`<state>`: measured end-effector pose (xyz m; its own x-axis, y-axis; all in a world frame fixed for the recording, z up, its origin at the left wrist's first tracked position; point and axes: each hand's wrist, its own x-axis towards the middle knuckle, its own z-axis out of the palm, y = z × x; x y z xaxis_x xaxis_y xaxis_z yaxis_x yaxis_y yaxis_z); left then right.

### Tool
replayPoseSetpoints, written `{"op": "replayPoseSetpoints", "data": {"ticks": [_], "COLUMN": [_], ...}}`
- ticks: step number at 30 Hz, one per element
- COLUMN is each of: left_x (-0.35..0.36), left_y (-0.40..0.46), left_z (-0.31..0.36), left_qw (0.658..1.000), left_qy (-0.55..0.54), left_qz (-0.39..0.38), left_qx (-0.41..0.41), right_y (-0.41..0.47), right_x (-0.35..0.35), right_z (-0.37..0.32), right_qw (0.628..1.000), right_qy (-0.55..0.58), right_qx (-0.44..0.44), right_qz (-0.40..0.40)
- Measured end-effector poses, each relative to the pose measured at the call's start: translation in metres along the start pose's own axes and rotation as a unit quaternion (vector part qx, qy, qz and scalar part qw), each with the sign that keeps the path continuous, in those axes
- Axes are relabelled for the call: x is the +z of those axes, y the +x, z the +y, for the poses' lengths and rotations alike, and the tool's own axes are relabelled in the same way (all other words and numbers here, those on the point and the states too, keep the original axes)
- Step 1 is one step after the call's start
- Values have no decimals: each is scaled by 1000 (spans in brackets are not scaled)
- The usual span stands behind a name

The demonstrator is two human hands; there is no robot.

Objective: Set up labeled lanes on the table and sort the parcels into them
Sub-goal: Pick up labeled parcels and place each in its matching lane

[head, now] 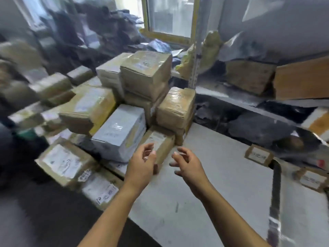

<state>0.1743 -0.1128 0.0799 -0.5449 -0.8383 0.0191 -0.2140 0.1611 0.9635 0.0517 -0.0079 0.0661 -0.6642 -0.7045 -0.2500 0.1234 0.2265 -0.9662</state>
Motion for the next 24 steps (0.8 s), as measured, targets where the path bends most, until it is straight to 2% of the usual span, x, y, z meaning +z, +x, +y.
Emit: {"op": "replayPoseSetpoints", "data": {"ticks": [3, 8, 10, 13, 17, 20, 24], "left_x": [-48, -120, -137, -141, -140, -137, -130], "left_y": [20, 58, 72, 83, 83, 78, 57], "left_z": [-17, -38, -49, -61, -69, -68, -65], "left_qw": [998, 974, 973, 977, 978, 979, 983], "left_qy": [14, 39, 50, 48, 24, 70, 48], "left_qz": [69, 220, 210, 145, 143, 140, 148], "left_qx": [-5, -27, -79, -148, -150, -133, -100], "right_y": [24, 61, 74, 83, 81, 74, 55], "right_x": [51, 126, 152, 182, 198, 194, 177], "right_z": [3, -3, -7, -13, -12, -10, -6], "right_qw": [998, 993, 993, 994, 998, 999, 999], "right_qy": [16, -22, -39, -43, -35, -25, 10], "right_qx": [51, 77, 78, 71, 34, 38, 39], "right_qz": [-33, -90, -84, -76, -35, -17, -13]}}
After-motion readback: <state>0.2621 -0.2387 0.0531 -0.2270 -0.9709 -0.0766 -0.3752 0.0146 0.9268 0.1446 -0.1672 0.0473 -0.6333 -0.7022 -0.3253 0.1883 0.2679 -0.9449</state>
